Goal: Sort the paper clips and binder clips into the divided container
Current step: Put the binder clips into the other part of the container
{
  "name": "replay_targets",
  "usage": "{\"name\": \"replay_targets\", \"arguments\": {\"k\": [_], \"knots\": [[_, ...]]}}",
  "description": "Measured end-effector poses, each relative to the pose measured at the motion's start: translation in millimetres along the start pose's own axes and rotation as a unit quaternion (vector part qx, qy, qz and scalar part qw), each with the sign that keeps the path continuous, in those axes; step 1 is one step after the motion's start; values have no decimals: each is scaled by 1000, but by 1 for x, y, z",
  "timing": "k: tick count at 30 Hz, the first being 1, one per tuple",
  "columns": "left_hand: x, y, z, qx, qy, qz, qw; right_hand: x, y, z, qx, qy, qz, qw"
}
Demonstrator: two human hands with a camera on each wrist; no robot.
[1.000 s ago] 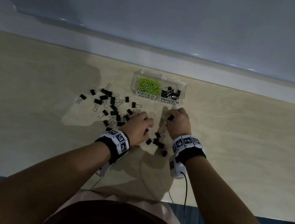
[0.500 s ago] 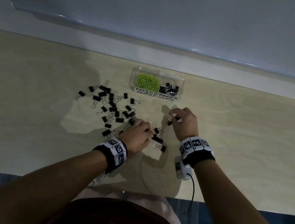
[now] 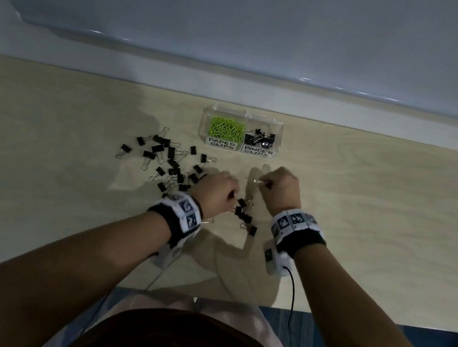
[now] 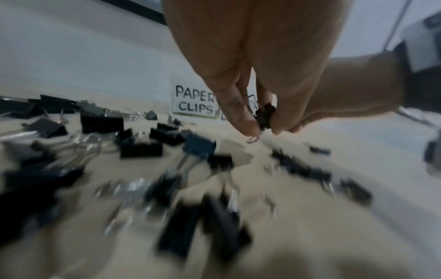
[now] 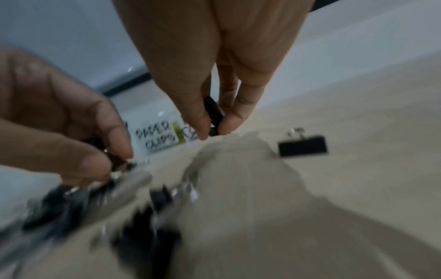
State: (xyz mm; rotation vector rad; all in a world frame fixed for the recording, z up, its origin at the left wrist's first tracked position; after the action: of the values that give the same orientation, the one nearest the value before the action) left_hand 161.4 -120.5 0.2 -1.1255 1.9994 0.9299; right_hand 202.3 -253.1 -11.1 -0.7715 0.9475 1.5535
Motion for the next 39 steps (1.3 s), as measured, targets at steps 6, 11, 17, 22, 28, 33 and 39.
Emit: {"name": "replay_targets", "arguments": {"k": [6, 11, 17, 22, 28, 33, 39], "knots": [[-81, -61, -12, -23, 89, -109, 990, -67, -49, 33, -23, -79, -82, 993], [-91, -79, -19, -13, 16, -99, 995, -79, -53, 21, -19, -41, -66, 997], [2, -28, -18, 59, -35, 41, 997, -20, 10, -38, -24, 90, 134, 987], [49, -8, -17, 113, -78, 129, 982, -4, 36, -52, -76, 122, 135, 980], [40, -2, -1, 83, -37, 57, 994, 6, 42, -53, -39, 102, 114, 987], [30, 7, 13, 39, 21, 1, 999, 16, 54, -43, 2, 62, 109, 992], [13, 15, 20, 13, 84, -48, 995, 26, 63, -35, -12, 36, 97, 995]]}}
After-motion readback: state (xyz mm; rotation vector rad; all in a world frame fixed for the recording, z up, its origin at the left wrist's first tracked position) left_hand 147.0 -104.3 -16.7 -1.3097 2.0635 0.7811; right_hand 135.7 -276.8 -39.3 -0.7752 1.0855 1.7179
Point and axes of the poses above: each hand's wrist, its own y-axis away from the middle knuckle, its own x-axis out of the palm, z = x × y, the point moved 8 cm from there along -y, towards the middle knuckle, and after that the axes turned 1 degree about -z, right-handed, at the moved point
